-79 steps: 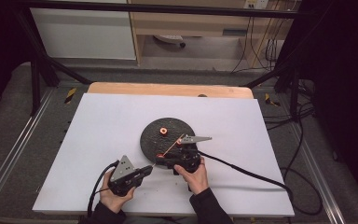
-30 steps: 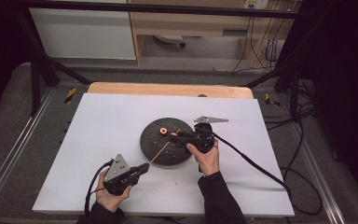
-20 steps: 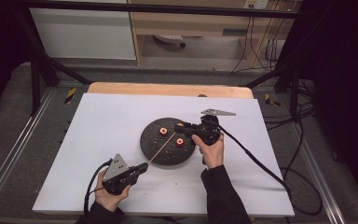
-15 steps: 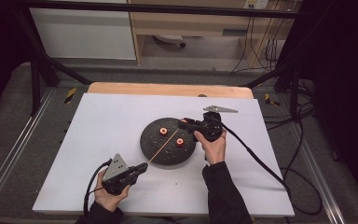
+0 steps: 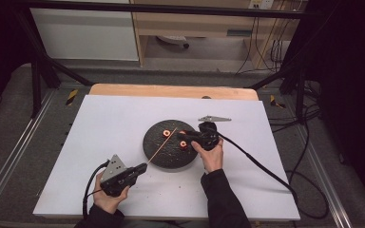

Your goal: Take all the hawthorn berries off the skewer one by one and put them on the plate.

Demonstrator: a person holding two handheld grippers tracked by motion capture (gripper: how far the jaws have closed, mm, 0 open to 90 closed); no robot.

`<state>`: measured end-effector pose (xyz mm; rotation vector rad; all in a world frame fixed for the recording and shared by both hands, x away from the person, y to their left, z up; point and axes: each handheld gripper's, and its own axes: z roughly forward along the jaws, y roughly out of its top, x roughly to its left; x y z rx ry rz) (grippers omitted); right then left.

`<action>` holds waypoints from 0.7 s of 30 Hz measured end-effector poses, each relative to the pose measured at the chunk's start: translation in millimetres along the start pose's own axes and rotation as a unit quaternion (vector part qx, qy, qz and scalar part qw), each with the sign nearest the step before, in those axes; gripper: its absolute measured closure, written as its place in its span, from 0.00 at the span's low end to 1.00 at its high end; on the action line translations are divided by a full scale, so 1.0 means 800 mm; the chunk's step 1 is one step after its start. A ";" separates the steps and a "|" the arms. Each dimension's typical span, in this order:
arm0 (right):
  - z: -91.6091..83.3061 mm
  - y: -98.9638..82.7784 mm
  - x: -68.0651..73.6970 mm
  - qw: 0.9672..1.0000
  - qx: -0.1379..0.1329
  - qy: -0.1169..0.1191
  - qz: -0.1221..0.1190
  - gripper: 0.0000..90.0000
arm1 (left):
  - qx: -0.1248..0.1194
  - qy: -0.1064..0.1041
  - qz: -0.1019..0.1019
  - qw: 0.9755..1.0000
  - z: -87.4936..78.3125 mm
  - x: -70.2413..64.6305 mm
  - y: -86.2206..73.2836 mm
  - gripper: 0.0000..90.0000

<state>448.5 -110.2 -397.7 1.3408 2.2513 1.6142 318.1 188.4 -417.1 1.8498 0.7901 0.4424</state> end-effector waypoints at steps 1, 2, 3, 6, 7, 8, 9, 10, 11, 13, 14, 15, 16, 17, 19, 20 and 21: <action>0.005 -0.005 0.002 1.000 0.006 0.002 0.000 0.68 | 0.000 0.000 0.000 1.000 0.000 0.000 0.000 0.98; 0.009 -0.011 0.003 1.000 0.011 0.002 -0.004 0.68 | 0.000 0.001 -0.001 1.000 0.000 0.001 0.000 0.98; 0.014 -0.016 0.004 1.000 0.017 0.003 -0.005 0.68 | 0.000 0.001 -0.002 1.000 0.000 0.001 0.000 0.98; 0.028 -0.033 0.007 0.999 0.035 0.004 -0.013 0.68 | 0.000 0.001 -0.002 1.000 0.000 0.001 0.000 0.98; 0.031 -0.037 0.007 0.999 0.040 0.006 -0.015 0.68 | 0.000 0.001 -0.002 1.000 0.000 0.001 0.000 0.98; 0.034 -0.041 0.007 0.999 0.045 0.006 -0.016 0.68 | 0.001 0.001 -0.003 1.000 0.000 0.001 0.000 0.98; 0.037 -0.044 0.007 0.999 0.048 0.008 -0.018 0.68 | 0.001 0.001 -0.003 1.000 0.001 0.001 0.000 0.98; 0.039 -0.047 0.007 0.998 0.052 0.008 -0.019 0.68 | 0.001 0.001 -0.002 1.000 0.001 0.001 0.000 0.98; 0.041 -0.049 0.008 0.998 0.054 0.008 -0.021 0.68 | 0.002 0.001 -0.003 1.000 0.001 0.001 0.000 0.98; 0.043 -0.053 0.008 0.998 0.060 0.007 -0.023 0.68 | 0.003 0.001 -0.003 1.000 0.001 0.001 -0.001 0.98; 0.044 -0.055 0.007 0.998 0.063 0.006 -0.025 0.68 | 0.003 0.001 -0.003 1.000 0.001 0.001 -0.001 0.98; 0.046 -0.056 0.007 0.997 0.066 0.005 -0.026 0.67 | 0.003 0.001 -0.003 1.000 0.001 0.000 -0.001 0.98; 0.046 -0.057 0.007 0.997 0.067 0.004 -0.028 0.67 | 0.003 0.001 -0.002 1.000 0.002 0.000 -0.001 0.98; 0.047 -0.057 0.007 0.997 0.069 0.005 -0.028 0.66 | 0.004 0.001 -0.003 1.000 0.002 0.000 0.000 0.98; 0.047 -0.058 0.007 0.997 0.070 0.006 -0.029 0.63 | 0.005 0.001 -0.003 1.000 0.002 0.000 -0.001 0.98; 0.046 -0.057 0.007 0.997 0.070 0.005 -0.032 0.62 | 0.005 0.001 -0.004 1.000 0.002 0.001 -0.001 0.98; 0.045 -0.056 0.007 0.997 0.069 0.003 -0.034 0.61 | 0.006 0.001 -0.004 1.000 0.002 0.001 -0.001 0.98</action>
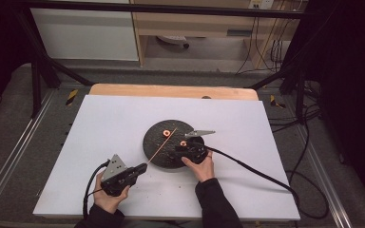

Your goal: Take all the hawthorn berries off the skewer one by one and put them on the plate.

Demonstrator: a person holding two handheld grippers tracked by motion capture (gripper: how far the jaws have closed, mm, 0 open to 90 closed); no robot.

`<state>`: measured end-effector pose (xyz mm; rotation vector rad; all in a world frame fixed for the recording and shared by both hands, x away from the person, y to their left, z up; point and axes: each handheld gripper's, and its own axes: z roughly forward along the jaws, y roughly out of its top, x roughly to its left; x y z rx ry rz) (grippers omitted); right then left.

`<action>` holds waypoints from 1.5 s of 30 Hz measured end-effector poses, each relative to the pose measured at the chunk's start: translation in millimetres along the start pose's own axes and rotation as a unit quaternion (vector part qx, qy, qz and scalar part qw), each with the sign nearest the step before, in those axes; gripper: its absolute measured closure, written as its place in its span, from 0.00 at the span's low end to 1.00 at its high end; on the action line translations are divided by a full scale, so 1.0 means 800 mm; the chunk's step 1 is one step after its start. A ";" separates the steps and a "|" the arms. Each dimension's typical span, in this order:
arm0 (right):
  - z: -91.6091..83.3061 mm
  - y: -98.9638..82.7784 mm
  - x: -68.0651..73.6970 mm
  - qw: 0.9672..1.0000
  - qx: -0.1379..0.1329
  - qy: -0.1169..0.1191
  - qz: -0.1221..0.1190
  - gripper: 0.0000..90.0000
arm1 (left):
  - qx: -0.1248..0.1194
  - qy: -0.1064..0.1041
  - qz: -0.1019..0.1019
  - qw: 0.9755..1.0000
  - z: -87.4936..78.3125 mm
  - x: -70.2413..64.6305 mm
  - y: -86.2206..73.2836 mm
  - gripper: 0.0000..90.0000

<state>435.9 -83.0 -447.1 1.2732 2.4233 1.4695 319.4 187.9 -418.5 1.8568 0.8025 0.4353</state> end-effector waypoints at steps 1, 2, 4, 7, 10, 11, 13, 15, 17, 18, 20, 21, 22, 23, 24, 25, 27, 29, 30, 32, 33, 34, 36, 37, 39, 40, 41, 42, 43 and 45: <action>-0.002 0.001 0.000 1.000 -0.001 -0.002 -0.003 0.60 | 0.000 0.000 0.000 1.000 0.000 0.000 0.000 0.98; -0.005 0.003 0.001 1.000 -0.004 -0.003 -0.005 0.58 | 0.000 0.000 0.000 1.000 0.000 0.000 0.000 0.98; -0.013 0.007 0.003 1.000 -0.009 -0.005 -0.013 0.55 | 0.001 0.000 -0.001 1.000 0.000 0.001 0.000 0.98; -0.027 0.010 0.006 1.000 -0.013 -0.010 -0.026 0.49 | 0.002 0.000 -0.002 1.000 0.000 0.001 0.001 0.98; -0.044 0.011 0.007 0.999 -0.018 -0.016 -0.041 0.41 | 0.003 -0.001 -0.002 1.000 0.000 0.001 0.001 0.98; -0.050 0.010 0.006 0.999 -0.022 -0.017 -0.044 0.39 | 0.003 -0.001 -0.002 1.000 0.000 0.001 0.001 0.98; -0.062 0.007 0.004 0.998 -0.026 -0.020 -0.047 0.32 | 0.004 -0.001 -0.002 1.000 0.000 0.001 0.002 0.98; -0.074 0.002 -0.001 0.998 -0.029 -0.023 -0.051 0.26 | 0.004 -0.001 -0.003 1.000 0.000 0.001 0.003 0.98; -0.084 -0.005 -0.005 0.998 -0.030 -0.027 -0.051 0.21 | 0.005 -0.001 -0.004 1.000 0.000 0.001 0.003 0.98; -0.089 -0.008 -0.009 0.998 -0.032 -0.028 -0.055 0.19 | 0.005 -0.001 -0.004 1.000 0.000 0.001 0.004 0.98; -0.099 -0.016 -0.015 0.997 -0.038 -0.037 -0.063 0.13 | 0.006 0.000 -0.004 1.000 0.000 0.000 0.005 0.98; -0.104 -0.020 -0.018 0.997 -0.039 -0.040 -0.061 0.13 | 0.006 0.000 -0.005 1.000 0.000 0.001 0.005 0.98; -0.109 -0.024 -0.022 0.997 -0.041 -0.041 -0.060 0.11 | 0.007 0.000 -0.006 1.000 0.000 0.001 0.006 0.98; -0.113 -0.029 -0.026 0.996 -0.042 -0.043 -0.062 0.09 | 0.008 0.001 -0.007 1.000 0.000 0.001 0.007 0.98; -0.116 -0.033 -0.030 0.996 -0.040 -0.045 -0.060 0.07 | 0.009 0.001 -0.008 1.000 0.000 0.002 0.008 0.98; -0.120 -0.037 -0.033 0.996 -0.037 -0.048 -0.060 0.06 | 0.011 0.000 -0.009 1.000 0.001 0.002 0.009 0.98; -0.126 -0.046 -0.040 0.996 -0.034 -0.051 -0.060 0.04 | 0.017 0.000 -0.012 1.000 0.003 0.002 0.010 0.98; -0.132 -0.054 -0.044 0.996 -0.029 -0.054 -0.061 0.02 | 0.022 -0.002 -0.014 1.000 0.006 0.001 0.011 0.98; -0.135 -0.057 -0.046 0.996 -0.026 -0.057 -0.064 0.02 | 0.024 -0.002 -0.014 1.000 0.007 0.000 0.012 0.98; -0.140 -0.063 -0.049 0.996 -0.023 -0.061 -0.068 0.01 | 0.027 -0.003 -0.014 1.000 0.010 0.001 0.015 0.98; -0.143 -0.066 -0.051 0.995 -0.021 -0.063 -0.068 0.01 | 0.029 -0.003 -0.014 0.999 0.011 0.001 0.016 0.98; -0.146 -0.069 -0.054 0.995 -0.021 -0.065 -0.070 0.01 | 0.029 -0.003 -0.016 0.999 0.011 0.002 0.018 0.98; -0.152 -0.075 -0.058 0.995 -0.021 -0.071 -0.064 0.01 | 0.030 -0.002 -0.016 0.999 0.012 0.004 0.022 0.98; -0.154 -0.077 -0.060 0.995 -0.022 -0.074 -0.062 0.01 | 0.030 -0.001 -0.017 0.999 0.013 0.005 0.024 0.98; -0.159 -0.081 -0.063 0.995 -0.024 -0.075 -0.055 0.01 | 0.032 0.000 -0.019 0.999 0.015 0.008 0.029 0.98; -0.160 -0.083 -0.065 0.995 -0.025 -0.076 -0.055 0.01 | 0.033 0.001 -0.020 0.999 0.016 0.009 0.031 0.98; -0.162 -0.085 -0.066 0.995 -0.025 -0.077 -0.053 0.01 | 0.033 0.002 -0.021 0.999 0.017 0.011 0.033 0.98; -0.163 -0.087 -0.067 0.995 -0.026 -0.079 -0.053 0.01 | 0.032 0.003 -0.023 0.999 0.017 0.012 0.035 0.98; -0.164 -0.089 -0.068 0.995 -0.022 -0.079 -0.052 0.01 | 0.032 0.005 -0.022 0.999 0.018 0.013 0.037 0.98; -0.165 -0.092 -0.069 0.995 -0.017 -0.085 -0.054 0.01 | 0.032 0.005 -0.022 0.999 0.020 0.014 0.041 0.98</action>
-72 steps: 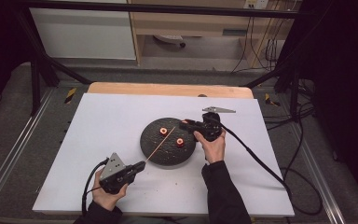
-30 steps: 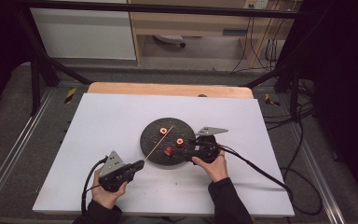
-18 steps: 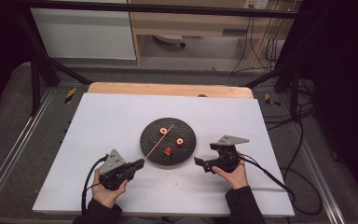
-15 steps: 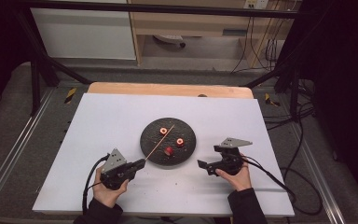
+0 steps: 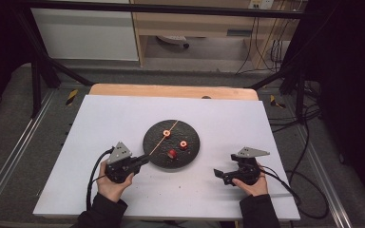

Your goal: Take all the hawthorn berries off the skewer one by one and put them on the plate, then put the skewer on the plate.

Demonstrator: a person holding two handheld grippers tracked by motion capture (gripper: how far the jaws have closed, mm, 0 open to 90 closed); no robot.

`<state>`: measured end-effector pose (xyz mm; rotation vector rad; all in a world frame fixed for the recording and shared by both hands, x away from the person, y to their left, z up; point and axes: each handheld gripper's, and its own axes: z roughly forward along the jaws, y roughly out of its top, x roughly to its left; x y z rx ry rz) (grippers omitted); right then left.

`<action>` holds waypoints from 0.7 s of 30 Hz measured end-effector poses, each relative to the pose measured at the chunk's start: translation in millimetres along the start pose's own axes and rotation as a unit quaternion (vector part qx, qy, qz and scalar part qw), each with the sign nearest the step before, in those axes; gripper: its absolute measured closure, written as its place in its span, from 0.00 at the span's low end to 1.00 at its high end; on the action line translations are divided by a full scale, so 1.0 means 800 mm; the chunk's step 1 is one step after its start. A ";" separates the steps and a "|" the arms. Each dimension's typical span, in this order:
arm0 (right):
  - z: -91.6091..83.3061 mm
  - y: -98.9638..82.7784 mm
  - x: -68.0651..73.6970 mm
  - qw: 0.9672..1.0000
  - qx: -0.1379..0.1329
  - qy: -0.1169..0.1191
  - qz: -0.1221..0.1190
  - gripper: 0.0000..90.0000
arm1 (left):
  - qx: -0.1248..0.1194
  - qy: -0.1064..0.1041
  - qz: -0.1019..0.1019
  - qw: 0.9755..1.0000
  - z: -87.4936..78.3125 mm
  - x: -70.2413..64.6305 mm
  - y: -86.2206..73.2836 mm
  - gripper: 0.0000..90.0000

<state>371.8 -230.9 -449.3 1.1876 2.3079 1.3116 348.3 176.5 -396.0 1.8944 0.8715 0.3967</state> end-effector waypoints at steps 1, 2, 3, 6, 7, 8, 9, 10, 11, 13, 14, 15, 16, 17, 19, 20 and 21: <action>-0.001 -0.002 0.000 1.000 0.002 -0.001 -0.001 0.01 | 0.001 0.000 0.001 1.000 0.001 0.001 0.002 0.98; -0.001 -0.003 -0.001 1.000 0.003 0.001 -0.001 0.01 | 0.002 0.001 0.000 1.000 0.002 0.001 0.004 0.98; -0.001 -0.004 -0.001 1.000 0.003 0.002 -0.002 0.01 | 0.002 0.000 0.000 1.000 0.003 0.002 0.006 0.98; -0.003 -0.006 -0.001 1.000 0.004 0.005 -0.007 0.01 | 0.005 0.000 -0.002 1.000 0.007 0.004 0.013 0.98; -0.003 -0.006 -0.001 1.000 0.004 0.004 -0.010 0.01 | 0.006 0.000 -0.002 1.000 0.009 0.005 0.016 0.98; -0.004 -0.006 -0.001 1.000 0.006 0.004 -0.011 0.01 | 0.008 -0.001 -0.001 1.000 0.010 0.005 0.018 0.98; -0.005 -0.007 -0.001 1.000 0.006 0.006 -0.010 0.01 | 0.009 0.000 -0.001 1.000 0.012 0.005 0.021 0.98; -0.006 -0.007 -0.001 1.000 0.006 0.007 -0.008 0.01 | 0.010 0.000 0.000 1.000 0.014 0.005 0.023 0.98; -0.006 -0.007 -0.002 1.000 0.004 0.007 -0.009 0.01 | 0.012 -0.001 0.001 1.000 0.016 0.005 0.025 0.98; -0.007 -0.008 -0.002 1.000 0.003 0.007 -0.011 0.01 | 0.016 0.000 0.000 1.000 0.021 0.005 0.029 0.98; -0.008 -0.008 -0.003 1.000 0.003 0.007 -0.010 0.01 | 0.018 0.000 0.001 1.000 0.024 0.006 0.031 0.98; -0.009 -0.008 -0.003 1.000 0.002 0.007 -0.011 0.01 | 0.020 0.000 0.001 1.000 0.027 0.006 0.033 0.98; -0.010 -0.008 -0.003 1.000 0.003 0.007 -0.010 0.01 | 0.023 0.001 0.002 1.000 0.030 0.006 0.034 0.98; -0.010 -0.009 -0.003 1.000 0.002 0.006 -0.008 0.01 | 0.025 0.003 0.002 1.000 0.034 0.007 0.036 0.98; -0.011 -0.009 -0.003 1.000 0.002 0.006 -0.010 0.01 | 0.028 0.006 -0.001 1.000 0.041 0.007 0.039 0.98; -0.011 -0.009 -0.003 1.000 0.003 0.006 -0.011 0.01 | 0.030 0.006 -0.002 1.000 0.045 0.007 0.040 0.98; -0.011 -0.009 -0.003 1.000 0.003 0.007 -0.010 0.01 | 0.032 0.008 -0.003 0.999 0.049 0.007 0.042 0.98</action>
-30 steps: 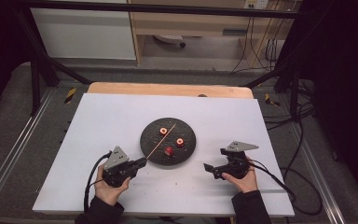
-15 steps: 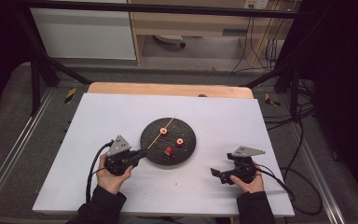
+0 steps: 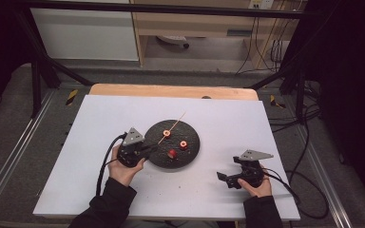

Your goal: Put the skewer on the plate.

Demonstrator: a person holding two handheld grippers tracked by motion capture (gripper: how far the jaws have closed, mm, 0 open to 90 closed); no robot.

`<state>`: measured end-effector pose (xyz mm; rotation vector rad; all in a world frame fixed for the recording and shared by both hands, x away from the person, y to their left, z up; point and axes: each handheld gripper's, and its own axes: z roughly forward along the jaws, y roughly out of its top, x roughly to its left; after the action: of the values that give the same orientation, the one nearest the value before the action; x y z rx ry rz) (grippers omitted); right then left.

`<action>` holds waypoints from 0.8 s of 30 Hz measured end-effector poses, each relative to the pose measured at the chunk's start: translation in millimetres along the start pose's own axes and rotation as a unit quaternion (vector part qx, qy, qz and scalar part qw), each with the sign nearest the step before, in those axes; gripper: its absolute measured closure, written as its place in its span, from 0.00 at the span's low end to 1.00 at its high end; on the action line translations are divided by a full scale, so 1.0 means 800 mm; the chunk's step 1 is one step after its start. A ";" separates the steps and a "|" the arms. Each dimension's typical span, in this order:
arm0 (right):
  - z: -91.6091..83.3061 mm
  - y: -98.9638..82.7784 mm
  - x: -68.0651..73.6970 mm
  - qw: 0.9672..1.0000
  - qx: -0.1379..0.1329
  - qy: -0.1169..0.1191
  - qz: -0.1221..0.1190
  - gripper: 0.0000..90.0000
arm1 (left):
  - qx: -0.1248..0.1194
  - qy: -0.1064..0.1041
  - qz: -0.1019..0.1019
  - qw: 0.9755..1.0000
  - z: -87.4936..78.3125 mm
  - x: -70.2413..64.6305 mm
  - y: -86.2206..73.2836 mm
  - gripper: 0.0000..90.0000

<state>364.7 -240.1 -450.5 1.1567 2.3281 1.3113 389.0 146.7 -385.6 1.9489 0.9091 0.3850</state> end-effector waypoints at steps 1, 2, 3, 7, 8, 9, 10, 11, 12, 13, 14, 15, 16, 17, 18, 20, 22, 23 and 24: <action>0.000 0.000 0.000 1.000 0.000 0.000 -0.001 0.01 | 0.002 0.003 -0.001 1.000 0.004 0.000 0.001 0.98; 0.000 0.000 0.000 1.000 0.000 0.001 -0.002 0.01 | 0.007 0.004 0.000 1.000 0.008 0.000 0.002 0.98; 0.000 0.000 0.000 1.000 0.000 0.001 -0.002 0.01 | 0.008 0.007 -0.002 1.000 0.012 0.000 0.003 0.98; 0.000 -0.001 0.000 1.000 0.002 0.001 -0.003 0.01 | 0.019 0.018 -0.005 1.000 0.027 0.003 0.004 0.98; 0.000 -0.001 0.000 1.000 0.004 0.000 -0.004 0.01 | 0.023 0.021 -0.006 0.999 0.031 0.004 0.003 0.98; 0.000 -0.001 -0.001 1.000 0.003 0.000 -0.005 0.01 | 0.026 0.024 -0.005 0.999 0.035 0.006 0.003 0.98; 0.000 -0.001 -0.001 1.000 0.004 0.000 -0.006 0.01 | 0.029 0.027 -0.006 0.999 0.039 0.007 0.002 0.98; 0.000 -0.001 -0.001 1.000 0.005 0.001 -0.006 0.01 | 0.033 0.029 -0.007 0.999 0.043 0.007 0.001 0.98; 0.000 -0.001 -0.001 1.000 0.004 0.001 -0.006 0.01 | 0.036 0.031 -0.007 0.999 0.046 0.009 0.000 0.98; 0.000 -0.001 -0.001 1.000 0.005 0.000 -0.007 0.01 | 0.039 0.033 -0.008 0.999 0.049 0.009 -0.001 0.98; 0.000 -0.001 -0.001 1.000 0.004 0.001 -0.007 0.01 | 0.042 0.035 -0.008 0.998 0.052 0.010 -0.002 0.98; 0.000 -0.001 -0.001 1.000 0.005 0.001 -0.006 0.01 | 0.043 0.036 -0.008 0.998 0.055 0.010 -0.003 0.98; 0.000 -0.001 -0.001 1.000 0.004 0.001 -0.006 0.01 | 0.045 0.039 -0.009 0.998 0.057 0.010 -0.004 0.98; 0.000 -0.001 -0.001 1.000 0.004 0.001 -0.006 0.01 | 0.047 0.039 -0.010 0.998 0.060 0.010 -0.005 0.98; 0.000 -0.001 -0.001 1.000 0.003 0.000 -0.006 0.01 | 0.050 0.039 -0.008 0.998 0.062 0.010 -0.006 0.98; 0.000 -0.001 -0.001 1.000 0.002 0.000 -0.006 0.01 | 0.056 0.043 -0.005 0.998 0.067 0.009 -0.009 0.98; 0.000 -0.001 0.000 1.000 0.004 0.000 -0.004 0.01 | 0.061 0.045 -0.004 0.997 0.072 0.008 -0.013 0.98; 0.000 -0.001 0.000 1.000 0.004 -0.001 -0.003 0.01 | 0.064 0.045 -0.004 0.997 0.075 0.008 -0.014 0.98; 0.001 -0.002 0.000 1.000 0.006 -0.001 -0.004 0.02 | 0.067 0.046 -0.002 0.997 0.077 0.008 -0.015 0.98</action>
<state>364.5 -240.4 -451.8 1.1511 2.3398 1.2953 424.1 117.0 -429.2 2.0655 1.0212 0.4229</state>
